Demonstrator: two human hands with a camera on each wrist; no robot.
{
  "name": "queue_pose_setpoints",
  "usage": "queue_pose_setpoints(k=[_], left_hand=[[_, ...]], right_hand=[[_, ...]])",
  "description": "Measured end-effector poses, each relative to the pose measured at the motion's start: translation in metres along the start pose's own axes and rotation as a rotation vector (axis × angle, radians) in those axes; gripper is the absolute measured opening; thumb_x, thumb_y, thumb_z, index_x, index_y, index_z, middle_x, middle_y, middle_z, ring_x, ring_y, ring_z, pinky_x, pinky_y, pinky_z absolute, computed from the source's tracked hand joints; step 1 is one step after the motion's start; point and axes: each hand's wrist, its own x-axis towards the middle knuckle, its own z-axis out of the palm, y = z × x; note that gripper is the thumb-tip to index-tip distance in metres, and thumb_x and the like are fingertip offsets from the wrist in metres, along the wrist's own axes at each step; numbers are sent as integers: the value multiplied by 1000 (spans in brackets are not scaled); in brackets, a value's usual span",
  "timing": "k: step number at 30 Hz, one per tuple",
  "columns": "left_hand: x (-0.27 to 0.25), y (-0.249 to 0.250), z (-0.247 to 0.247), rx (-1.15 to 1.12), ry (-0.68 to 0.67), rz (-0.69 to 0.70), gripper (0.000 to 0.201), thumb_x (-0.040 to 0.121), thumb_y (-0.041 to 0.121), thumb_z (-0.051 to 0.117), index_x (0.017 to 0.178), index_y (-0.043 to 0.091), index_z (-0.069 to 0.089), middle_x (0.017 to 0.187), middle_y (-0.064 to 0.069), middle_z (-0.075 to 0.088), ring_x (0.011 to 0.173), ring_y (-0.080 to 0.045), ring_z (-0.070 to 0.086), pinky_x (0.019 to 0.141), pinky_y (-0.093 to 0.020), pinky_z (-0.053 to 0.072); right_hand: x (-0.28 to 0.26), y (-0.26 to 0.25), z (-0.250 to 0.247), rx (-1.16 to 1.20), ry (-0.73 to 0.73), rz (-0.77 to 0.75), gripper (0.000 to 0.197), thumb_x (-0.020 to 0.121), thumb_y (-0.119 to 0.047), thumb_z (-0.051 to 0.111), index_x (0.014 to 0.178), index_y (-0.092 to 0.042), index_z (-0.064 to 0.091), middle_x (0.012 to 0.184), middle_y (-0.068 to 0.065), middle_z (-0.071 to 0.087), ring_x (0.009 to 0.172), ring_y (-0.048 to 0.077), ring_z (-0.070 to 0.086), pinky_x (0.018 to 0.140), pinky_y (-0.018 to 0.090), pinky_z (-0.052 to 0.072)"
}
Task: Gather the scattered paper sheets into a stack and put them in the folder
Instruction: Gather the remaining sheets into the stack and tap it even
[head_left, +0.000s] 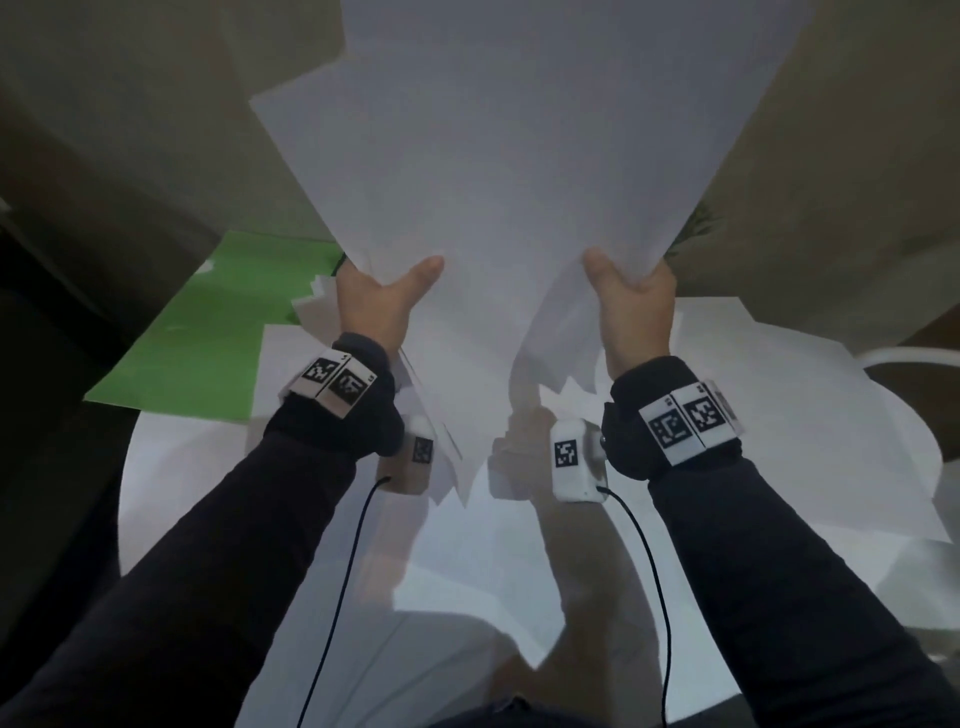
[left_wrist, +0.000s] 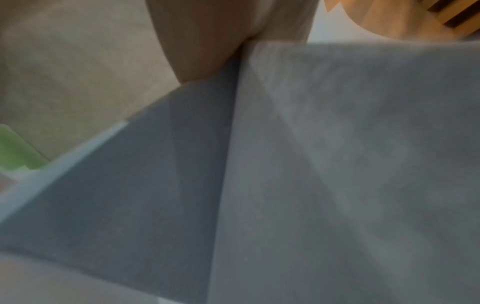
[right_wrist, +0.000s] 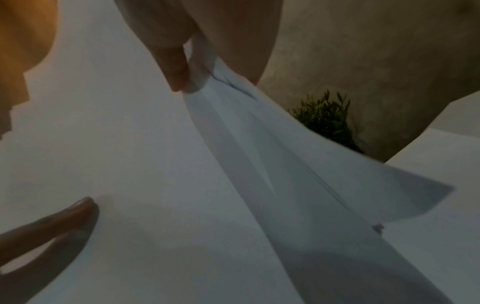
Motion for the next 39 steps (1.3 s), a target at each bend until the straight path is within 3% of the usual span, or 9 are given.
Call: queue_pose_setpoints(k=[3,7,9,12,17,27,32,36,39], left_hand=[[-1,-8,-5,26,-54,-49,41,77,3,74,102,20,46,92,17,54,76,16,57,73,-2,46],[-4,-20,-10,44,-10,-57,48,78,6,73,118,7,48,103,8,53,94,-3,56,68,3,42],[-3,-24,-14,42,40,-68,58,79,10,73,128,3,42,102,12,48,103,-8,48,68,6,39],[1,-24,-19,74,13,-80,66,71,14,81,126,12,44,110,13,57,105,-3,57,91,-9,45],[1,-28,-24,103,-76,-132,39,73,8,77,102,19,55,92,13,60,76,11,59,66,-4,48],[15,3,-12,36,36,6,45,66,21,85,100,13,57,92,11,61,82,2,62,78,-12,51],[13,-7,-15,82,-70,-73,50,67,14,83,110,2,60,92,6,66,76,2,65,72,-16,54],[7,-24,-21,58,-34,-117,47,76,8,74,112,11,44,94,10,52,80,3,56,65,-8,46],[6,-34,-34,116,-94,-192,31,77,7,74,98,18,54,93,11,60,79,1,63,74,-16,49]], right_hand=[[-3,7,-2,-29,-13,11,32,83,-7,69,101,-27,51,97,-15,60,89,-3,60,79,10,49],[-9,23,-6,-156,-48,61,21,87,-15,65,107,-18,59,97,-4,65,92,13,63,81,20,51],[-9,27,-9,-178,-40,69,19,90,-16,62,108,-11,61,96,-1,65,85,8,64,73,13,51],[-4,28,-12,-158,-14,86,11,89,-15,63,100,-14,62,87,-8,65,71,-6,62,62,7,47],[2,40,-24,-253,-78,229,27,85,-23,68,109,-12,62,102,2,66,96,19,63,83,28,49],[6,18,-17,-182,-95,45,9,91,-14,61,92,-22,61,88,-9,64,80,2,62,70,10,49],[4,28,-16,-228,-74,69,25,81,-17,72,104,-17,63,102,1,68,94,15,65,82,22,52],[-1,42,-17,-280,-117,122,16,85,-15,68,99,-16,61,89,-6,66,81,7,62,73,17,51],[0,54,-23,-384,-146,199,12,90,-21,61,100,-13,62,96,4,66,90,20,61,83,33,50]])
